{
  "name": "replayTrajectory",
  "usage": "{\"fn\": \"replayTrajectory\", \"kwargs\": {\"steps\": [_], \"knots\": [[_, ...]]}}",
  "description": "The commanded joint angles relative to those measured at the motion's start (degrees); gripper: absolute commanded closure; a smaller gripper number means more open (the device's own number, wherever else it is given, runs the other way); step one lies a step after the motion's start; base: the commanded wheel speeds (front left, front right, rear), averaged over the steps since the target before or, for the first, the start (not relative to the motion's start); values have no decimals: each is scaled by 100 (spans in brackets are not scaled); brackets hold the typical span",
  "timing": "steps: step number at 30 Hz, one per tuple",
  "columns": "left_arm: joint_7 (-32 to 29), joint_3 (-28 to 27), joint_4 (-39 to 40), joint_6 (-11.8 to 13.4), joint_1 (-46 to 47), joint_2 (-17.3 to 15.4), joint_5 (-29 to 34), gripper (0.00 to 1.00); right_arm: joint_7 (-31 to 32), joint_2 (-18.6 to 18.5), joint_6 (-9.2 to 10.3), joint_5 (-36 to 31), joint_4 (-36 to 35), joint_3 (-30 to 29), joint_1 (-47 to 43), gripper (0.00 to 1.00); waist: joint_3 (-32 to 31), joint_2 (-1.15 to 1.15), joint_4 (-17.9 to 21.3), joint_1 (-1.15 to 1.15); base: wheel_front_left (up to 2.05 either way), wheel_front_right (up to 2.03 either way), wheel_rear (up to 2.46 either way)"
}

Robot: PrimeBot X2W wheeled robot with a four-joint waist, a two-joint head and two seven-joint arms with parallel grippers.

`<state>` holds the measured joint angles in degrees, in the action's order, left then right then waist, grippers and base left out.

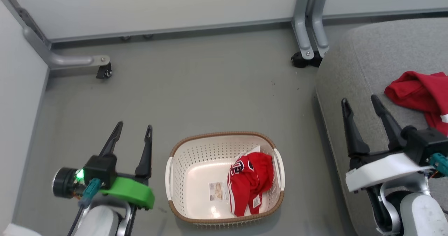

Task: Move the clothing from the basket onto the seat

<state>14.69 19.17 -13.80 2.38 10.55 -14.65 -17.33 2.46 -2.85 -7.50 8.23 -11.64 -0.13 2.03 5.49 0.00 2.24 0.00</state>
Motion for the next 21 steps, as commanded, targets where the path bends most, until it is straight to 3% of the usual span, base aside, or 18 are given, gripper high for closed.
{"fn": "replayTrajectory", "kwargs": {"steps": [1,13,21], "knots": [[8,81,-102,-53,273,76,78,0,-1,-7,2,-53,-71,-32,173,0,653,0,53,0,0,0,0],[-50,1066,-1715,-707,2342,909,458,0,-260,-5,2,20,-448,-227,1318,0,2435,0,393,0,0,0,0],[-186,1683,-2775,-907,3391,1120,431,0,-502,-4,2,163,-556,-281,1698,0,3472,0,646,0,0,0,0]]}}
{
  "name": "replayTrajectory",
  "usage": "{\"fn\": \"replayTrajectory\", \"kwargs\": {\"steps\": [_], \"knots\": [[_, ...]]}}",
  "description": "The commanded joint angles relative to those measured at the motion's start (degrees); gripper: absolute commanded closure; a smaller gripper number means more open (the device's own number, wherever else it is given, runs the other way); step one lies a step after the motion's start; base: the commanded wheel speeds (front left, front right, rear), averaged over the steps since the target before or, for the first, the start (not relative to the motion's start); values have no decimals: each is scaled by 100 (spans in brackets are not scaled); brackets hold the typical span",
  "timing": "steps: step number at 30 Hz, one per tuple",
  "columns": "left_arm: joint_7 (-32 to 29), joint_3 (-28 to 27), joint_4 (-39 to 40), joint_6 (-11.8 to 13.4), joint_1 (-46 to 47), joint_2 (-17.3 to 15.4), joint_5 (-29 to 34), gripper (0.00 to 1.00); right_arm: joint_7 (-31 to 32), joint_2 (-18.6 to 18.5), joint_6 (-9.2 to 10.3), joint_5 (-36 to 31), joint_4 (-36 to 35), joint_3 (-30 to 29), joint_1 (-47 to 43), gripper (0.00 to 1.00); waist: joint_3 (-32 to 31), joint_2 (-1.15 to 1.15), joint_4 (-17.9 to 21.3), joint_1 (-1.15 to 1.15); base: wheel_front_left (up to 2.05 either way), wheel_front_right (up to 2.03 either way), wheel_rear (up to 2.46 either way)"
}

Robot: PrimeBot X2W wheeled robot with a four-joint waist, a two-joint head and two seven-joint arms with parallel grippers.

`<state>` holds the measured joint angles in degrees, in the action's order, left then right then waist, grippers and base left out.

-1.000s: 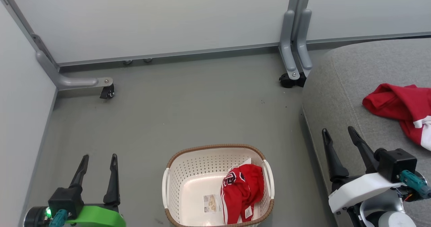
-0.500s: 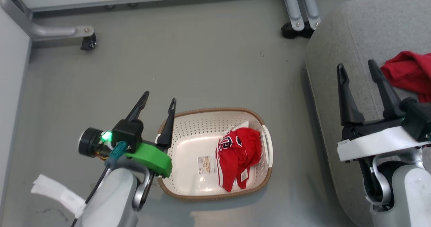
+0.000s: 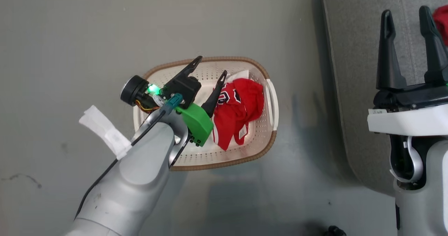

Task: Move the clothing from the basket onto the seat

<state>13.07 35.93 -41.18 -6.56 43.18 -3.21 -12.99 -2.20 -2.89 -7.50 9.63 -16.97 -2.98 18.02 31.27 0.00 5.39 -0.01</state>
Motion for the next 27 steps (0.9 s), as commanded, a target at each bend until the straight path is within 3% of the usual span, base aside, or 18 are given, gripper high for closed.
{"fn": "replayTrajectory", "kwargs": {"steps": [1,11,27], "knots": [[-56,67,-157,-30,218,-18,-27,0,-72,1,2,31,-14,11,130,0,988,0,364,1,0,0,0],[-457,719,-1349,-99,1054,-12,-351,0,-628,4,2,446,359,279,389,0,1867,0,982,1,0,0,0],[-1189,1350,-2361,-100,1729,-546,-1035,0,-1173,4,2,937,940,682,521,0,2452,0,1634,1,0,0,0]]}}
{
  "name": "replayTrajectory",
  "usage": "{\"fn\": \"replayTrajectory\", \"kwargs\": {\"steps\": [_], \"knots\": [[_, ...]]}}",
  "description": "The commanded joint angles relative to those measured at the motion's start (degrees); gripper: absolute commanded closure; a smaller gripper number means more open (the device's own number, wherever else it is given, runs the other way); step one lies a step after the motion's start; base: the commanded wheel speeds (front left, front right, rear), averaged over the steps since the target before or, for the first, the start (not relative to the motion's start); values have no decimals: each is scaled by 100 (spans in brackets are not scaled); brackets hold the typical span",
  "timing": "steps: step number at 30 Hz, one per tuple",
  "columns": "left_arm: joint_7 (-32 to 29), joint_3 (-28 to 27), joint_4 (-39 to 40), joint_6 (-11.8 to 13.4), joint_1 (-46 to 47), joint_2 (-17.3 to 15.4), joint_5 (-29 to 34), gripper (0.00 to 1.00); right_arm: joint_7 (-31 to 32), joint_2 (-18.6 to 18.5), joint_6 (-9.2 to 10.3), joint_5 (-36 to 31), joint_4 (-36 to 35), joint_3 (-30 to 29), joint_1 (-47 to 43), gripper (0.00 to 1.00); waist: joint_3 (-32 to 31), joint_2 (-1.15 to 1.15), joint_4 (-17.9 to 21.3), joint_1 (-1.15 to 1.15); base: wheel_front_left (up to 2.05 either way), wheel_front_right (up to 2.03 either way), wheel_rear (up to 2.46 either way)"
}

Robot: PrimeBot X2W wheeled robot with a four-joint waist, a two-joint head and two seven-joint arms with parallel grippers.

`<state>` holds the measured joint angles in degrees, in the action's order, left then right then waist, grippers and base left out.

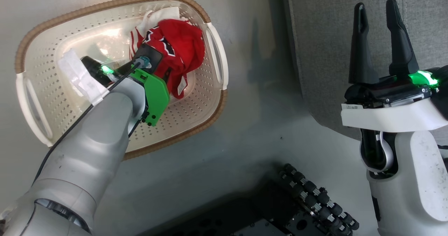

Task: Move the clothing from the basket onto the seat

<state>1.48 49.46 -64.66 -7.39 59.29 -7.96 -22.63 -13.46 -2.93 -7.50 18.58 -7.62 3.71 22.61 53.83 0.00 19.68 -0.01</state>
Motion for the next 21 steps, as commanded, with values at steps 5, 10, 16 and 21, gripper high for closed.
{"fn": "replayTrajectory", "kwargs": {"steps": [5,10,16,21], "knots": [[-154,80,-218,-18,229,-208,-201,0,-102,6,2,130,119,88,92,0,293,0,328,1,0,0,0],[-239,71,-504,-16,339,-218,-283,0,-141,6,2,186,175,96,6,0,327,0,343,1,0,0,0],[-455,156,-698,-17,378,-154,-292,0,-162,6,3,246,189,137,-61,0,352,0,343,1,0,0,0],[-717,176,-794,10,357,-87,-365,0,-171,6,3,271,155,188,-113,0,362,0,339,1,0,0,0]]}}
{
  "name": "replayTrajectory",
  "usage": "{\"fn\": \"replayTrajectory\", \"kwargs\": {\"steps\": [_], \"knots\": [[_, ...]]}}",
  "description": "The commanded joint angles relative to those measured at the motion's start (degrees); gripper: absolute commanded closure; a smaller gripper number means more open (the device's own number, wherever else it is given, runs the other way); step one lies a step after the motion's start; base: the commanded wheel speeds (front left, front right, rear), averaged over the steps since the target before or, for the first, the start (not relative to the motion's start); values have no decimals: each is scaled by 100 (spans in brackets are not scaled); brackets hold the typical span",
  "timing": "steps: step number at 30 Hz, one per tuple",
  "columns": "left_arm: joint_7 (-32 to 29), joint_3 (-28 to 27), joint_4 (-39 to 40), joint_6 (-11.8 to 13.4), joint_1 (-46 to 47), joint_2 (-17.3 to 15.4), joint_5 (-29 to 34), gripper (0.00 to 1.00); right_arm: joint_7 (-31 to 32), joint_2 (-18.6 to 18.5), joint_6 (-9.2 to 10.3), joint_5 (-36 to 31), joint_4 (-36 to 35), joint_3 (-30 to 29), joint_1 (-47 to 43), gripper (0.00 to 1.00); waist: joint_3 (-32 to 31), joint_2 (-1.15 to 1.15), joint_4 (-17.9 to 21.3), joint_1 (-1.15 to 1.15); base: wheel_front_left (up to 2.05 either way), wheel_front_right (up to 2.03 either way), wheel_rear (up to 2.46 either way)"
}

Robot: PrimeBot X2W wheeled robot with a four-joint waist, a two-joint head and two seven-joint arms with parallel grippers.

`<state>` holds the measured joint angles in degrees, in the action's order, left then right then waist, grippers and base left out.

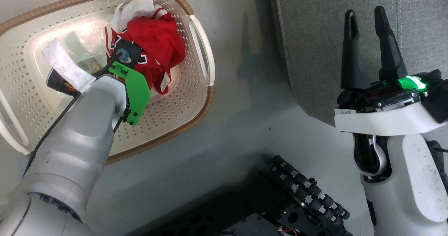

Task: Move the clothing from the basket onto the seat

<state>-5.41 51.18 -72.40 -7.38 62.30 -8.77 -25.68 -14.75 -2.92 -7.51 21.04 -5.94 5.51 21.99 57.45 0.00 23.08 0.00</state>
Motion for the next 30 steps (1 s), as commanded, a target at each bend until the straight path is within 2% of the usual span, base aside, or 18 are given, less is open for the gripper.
{"fn": "replayTrajectory", "kwargs": {"steps": [1,15,16,17,24,30], "knots": [[-61,18,-31,9,50,-4,-62,0,-40,5,4,28,-24,9,-58,0,2,0,-2,0,0,0,0],[-623,-33,-128,264,-9,18,-247,0,62,5,4,45,-377,-38,-323,0,44,0,-5,0,0,0,0],[-616,-38,-131,288,-1,23,-252,54,73,5,3,50,-418,-39,-351,0,47,0,-5,0,0,0,0],[-608,-47,-131,294,-3,30,-278,100,76,5,4,56,-441,-42,-379,0,48,0,-5,0,0,0,0],[-168,-32,-123,321,105,54,-293,100,82,5,4,109,-499,-89,-433,0,51,0,-8,0,0,0,0],[475,-10,-52,331,164,6,-261,100,32,6,4,23,-410,1,-246,0,-4,0,-16,0,0,0,0]]}}
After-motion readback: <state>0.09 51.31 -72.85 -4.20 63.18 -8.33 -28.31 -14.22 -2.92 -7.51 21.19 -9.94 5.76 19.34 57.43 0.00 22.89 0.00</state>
